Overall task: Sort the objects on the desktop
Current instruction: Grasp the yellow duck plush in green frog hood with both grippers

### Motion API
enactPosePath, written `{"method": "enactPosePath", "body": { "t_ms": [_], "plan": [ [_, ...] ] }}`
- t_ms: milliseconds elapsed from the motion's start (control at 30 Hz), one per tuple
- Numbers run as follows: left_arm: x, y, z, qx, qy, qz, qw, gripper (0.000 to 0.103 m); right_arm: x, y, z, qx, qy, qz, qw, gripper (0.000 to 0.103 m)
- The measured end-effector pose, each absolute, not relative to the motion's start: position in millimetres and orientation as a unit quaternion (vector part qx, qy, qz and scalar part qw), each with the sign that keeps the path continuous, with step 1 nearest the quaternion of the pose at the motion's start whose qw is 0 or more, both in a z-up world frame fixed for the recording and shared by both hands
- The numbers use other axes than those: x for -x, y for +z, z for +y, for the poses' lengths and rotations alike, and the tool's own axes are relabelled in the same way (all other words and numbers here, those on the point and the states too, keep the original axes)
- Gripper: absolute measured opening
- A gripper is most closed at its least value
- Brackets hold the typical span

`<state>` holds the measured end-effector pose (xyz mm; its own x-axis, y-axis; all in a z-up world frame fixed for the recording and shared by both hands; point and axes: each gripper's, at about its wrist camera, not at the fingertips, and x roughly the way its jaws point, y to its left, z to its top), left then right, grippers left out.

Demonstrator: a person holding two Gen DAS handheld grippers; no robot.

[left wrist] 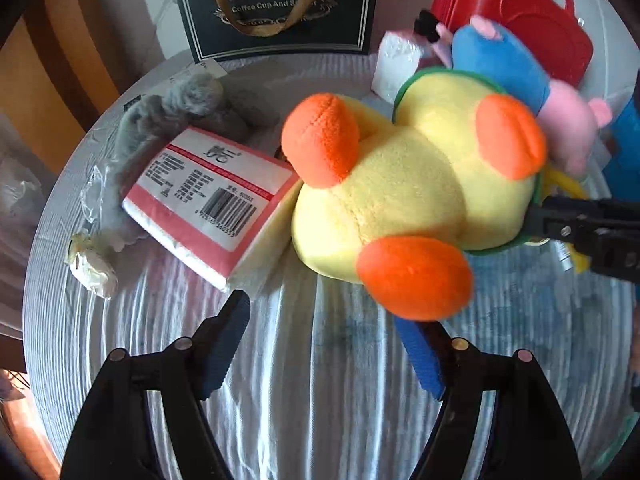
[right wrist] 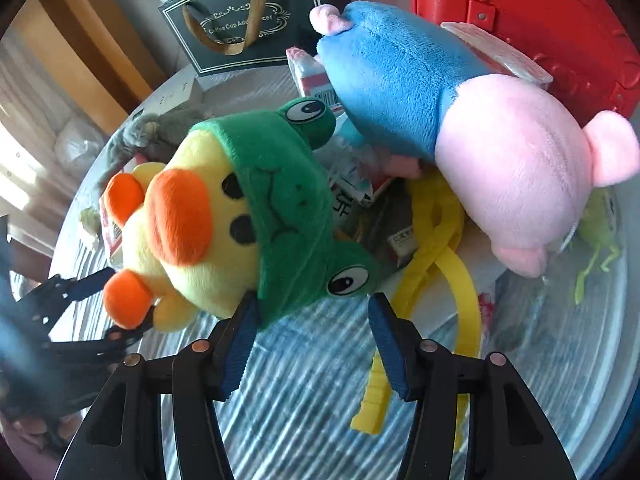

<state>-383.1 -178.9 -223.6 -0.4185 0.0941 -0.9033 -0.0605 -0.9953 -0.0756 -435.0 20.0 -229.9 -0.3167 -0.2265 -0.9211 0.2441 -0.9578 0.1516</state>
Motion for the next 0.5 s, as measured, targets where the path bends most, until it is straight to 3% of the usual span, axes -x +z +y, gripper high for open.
{"method": "enactPosePath", "body": {
  "t_ms": [133,233,367,400,500],
  "plan": [
    [389,-202,-178,0.497,0.864,-0.064,0.039,0.081,434,-232,11,-0.568,-0.807,0.010,0.159,0.056],
    [399,-204,-165,0.499,0.863,-0.075,0.032,0.081,435,-227,15,-0.565,-0.810,0.004,0.154,0.056],
    [414,-218,-159,0.499,0.865,-0.053,0.023,0.081,437,-217,18,-0.558,-0.818,0.014,0.140,0.058],
    [415,-220,-160,0.499,0.864,-0.056,0.027,0.083,437,-209,19,-0.547,-0.824,0.008,0.144,0.061],
    [411,-223,-161,0.491,0.869,-0.048,0.022,0.092,443,-188,14,-0.514,-0.843,0.002,0.158,0.101]
  ]
}}
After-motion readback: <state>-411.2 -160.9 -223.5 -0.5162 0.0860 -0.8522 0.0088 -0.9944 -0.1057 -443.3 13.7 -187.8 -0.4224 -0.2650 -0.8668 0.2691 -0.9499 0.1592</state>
